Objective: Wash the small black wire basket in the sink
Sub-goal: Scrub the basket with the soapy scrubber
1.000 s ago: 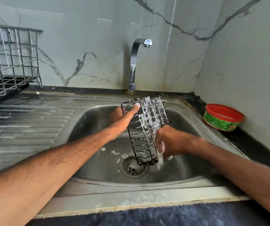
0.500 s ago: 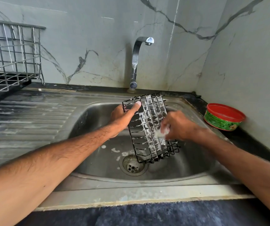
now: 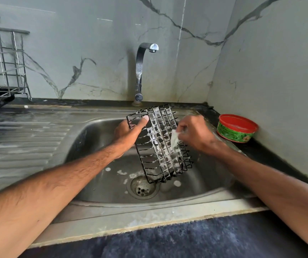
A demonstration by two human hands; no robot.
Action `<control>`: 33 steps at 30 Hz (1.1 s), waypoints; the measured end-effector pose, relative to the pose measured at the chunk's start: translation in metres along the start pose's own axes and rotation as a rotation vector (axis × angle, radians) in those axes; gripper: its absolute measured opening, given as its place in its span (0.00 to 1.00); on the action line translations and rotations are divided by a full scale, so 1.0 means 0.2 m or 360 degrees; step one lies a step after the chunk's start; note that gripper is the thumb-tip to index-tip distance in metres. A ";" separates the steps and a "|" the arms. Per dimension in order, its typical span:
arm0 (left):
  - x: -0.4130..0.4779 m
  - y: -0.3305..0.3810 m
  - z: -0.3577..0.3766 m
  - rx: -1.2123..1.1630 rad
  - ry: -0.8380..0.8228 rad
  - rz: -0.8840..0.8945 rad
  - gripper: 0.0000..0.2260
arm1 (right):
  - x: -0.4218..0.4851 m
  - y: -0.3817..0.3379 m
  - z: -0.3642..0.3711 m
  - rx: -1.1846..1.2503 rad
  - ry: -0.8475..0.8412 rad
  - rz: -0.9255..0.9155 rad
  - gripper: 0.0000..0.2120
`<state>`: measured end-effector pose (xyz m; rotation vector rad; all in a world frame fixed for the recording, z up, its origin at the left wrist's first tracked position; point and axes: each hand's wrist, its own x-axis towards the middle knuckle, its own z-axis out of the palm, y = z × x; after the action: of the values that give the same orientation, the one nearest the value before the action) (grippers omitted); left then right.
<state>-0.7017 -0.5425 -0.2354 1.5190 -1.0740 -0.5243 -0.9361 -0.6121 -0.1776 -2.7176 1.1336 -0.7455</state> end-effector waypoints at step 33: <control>0.01 0.00 -0.04 0.0176 0.0006 -0.0068 0.37 | -0.16 -0.26 0.19 0.0224 -0.0847 -0.0277 0.06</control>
<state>-0.6948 -0.5398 -0.2333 1.6422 -1.0846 -0.4983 -0.9036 -0.5566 -0.2084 -2.6695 0.7027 -0.0867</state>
